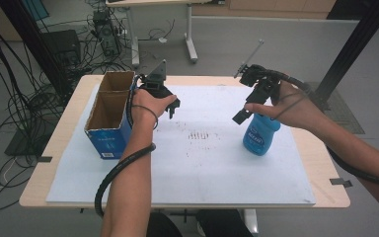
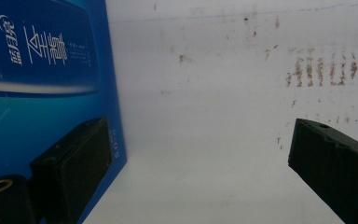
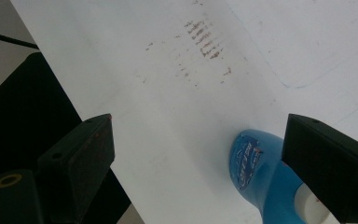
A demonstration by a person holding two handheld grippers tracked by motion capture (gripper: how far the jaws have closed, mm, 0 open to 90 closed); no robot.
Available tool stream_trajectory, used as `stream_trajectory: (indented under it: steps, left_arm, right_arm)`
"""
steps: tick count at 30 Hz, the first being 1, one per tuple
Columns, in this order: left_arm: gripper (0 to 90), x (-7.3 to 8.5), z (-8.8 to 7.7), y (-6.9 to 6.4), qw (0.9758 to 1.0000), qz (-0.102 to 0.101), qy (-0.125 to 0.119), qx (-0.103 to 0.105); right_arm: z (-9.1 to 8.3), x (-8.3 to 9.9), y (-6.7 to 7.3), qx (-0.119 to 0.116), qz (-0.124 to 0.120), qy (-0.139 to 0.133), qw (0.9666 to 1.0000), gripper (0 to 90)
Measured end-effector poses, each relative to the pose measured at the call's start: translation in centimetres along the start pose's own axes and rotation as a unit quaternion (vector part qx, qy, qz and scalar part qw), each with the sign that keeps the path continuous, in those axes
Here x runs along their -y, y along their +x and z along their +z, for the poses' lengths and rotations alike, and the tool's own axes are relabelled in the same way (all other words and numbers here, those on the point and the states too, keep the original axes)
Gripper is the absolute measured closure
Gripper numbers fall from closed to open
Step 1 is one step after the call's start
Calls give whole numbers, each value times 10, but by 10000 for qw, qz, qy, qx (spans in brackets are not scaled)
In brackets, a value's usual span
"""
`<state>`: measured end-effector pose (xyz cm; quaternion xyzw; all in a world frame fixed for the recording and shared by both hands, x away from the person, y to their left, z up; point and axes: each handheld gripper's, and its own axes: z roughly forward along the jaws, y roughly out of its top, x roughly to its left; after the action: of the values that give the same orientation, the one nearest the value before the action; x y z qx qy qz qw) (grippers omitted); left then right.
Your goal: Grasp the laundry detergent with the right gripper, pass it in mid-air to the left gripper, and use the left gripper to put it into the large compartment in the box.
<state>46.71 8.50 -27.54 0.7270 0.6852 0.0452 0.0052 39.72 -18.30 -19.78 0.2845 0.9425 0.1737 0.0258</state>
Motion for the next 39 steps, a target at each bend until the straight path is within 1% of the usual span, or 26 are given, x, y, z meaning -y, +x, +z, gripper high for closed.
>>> stream_trajectory:
  steps: [6,12,15,16,17,18,19,20,22,23,35,39]
  left_arm:
    - [66,-1,-2,0,10000,-9,-11,9]
    - [66,0,-3,-2,10000,-2,-18,8]
    - [66,0,-4,-3,10000,10,-28,-3]
    - [66,-1,-5,-3,10000,20,-20,9]
    - [66,-1,-5,-4,10000,17,-33,1]
    - [66,-1,-5,-5,10000,24,-35,1]
    - [66,-1,-6,-5,10000,41,-26,6]
    - [66,-1,-6,-6,10000,47,-23,4]
    - [65,-1,-7,-7,10000,56,-31,-8]
    - [66,-1,-7,-8,10000,54,-33,-3]
    - [65,1,-11,-8,10000,53,-51,-16]
    - [65,1,-12,-8,10000,64,-60,-23]
  right_arm:
    - [0,5,-1,6,33,6,10000,94]
    - [-5,14,-4,41,79,-23,10000,94]
    - [-7,22,-6,50,127,-30,9999,94]
    - [-8,28,-7,71,178,-8,9998,94]
    - [-8,28,-7,71,178,-8,9998,94]
    - [-9,34,-9,72,225,0,9997,93]
    - [-9,34,-9,72,225,0,9997,93]
    - [-10,39,-12,87,266,26,9996,94]
    - [-11,42,-13,97,292,28,9995,94]
    - [-12,47,-15,103,333,39,9994,94]
    - [-23,68,-23,186,493,-20,9986,94]
    - [-26,78,-28,195,576,-49,9981,93]
